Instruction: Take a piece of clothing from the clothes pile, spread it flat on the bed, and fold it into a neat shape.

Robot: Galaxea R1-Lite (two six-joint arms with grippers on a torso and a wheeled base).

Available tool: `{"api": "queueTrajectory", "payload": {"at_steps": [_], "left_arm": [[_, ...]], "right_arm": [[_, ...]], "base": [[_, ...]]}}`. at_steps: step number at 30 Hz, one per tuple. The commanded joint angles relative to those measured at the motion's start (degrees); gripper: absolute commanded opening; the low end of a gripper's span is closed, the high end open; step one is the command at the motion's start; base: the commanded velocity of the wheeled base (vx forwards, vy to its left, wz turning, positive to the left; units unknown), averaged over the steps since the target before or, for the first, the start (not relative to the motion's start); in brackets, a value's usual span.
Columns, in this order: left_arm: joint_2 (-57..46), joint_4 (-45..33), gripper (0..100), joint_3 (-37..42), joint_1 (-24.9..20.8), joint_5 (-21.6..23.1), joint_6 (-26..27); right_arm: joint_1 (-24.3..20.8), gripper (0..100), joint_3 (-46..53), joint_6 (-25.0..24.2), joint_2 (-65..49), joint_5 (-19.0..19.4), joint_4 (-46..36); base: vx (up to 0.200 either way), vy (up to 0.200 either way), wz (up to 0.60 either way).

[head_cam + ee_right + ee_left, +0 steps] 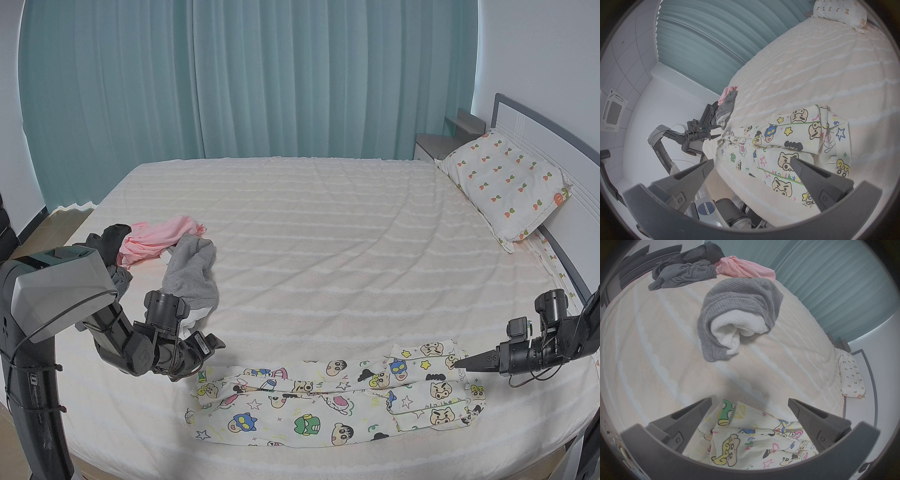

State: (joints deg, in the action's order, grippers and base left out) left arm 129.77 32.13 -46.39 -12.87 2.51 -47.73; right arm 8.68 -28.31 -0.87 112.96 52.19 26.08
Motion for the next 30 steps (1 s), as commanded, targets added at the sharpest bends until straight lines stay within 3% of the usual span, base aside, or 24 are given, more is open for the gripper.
{"api": "queueTrajectory", "payload": {"at_steps": [1,9,26,27,30], "left_arm": [[0.0,0.0,100,-0.1,-1.5,-0.1,0.4],[1.6,0.4,100,3.3,-3.7,-3.4,7.2],[1.8,0.6,100,3.4,-4.8,-6.9,6.7],[1.8,0.6,0,3.5,-4.8,-6.9,6.7],[1.6,0.6,0,3.8,-4.4,-7.8,5.7]], "right_arm": [[0.0,100,0.0,0.0,0.2,0.0,0.0],[0.0,100,0.0,0.1,0.2,0.0,0.0],[0.0,100,0.4,0.8,0.2,-0.1,0.0],[0.0,100,0.4,0.8,0.2,-0.1,0.0],[0.0,100,0.6,1.1,0.2,-0.1,0.0]], "base": [[0.000,0.000,0.00],[0.000,0.000,0.00],[0.000,0.000,0.00],[0.000,0.000,0.00],[0.000,0.000,0.00]]}}
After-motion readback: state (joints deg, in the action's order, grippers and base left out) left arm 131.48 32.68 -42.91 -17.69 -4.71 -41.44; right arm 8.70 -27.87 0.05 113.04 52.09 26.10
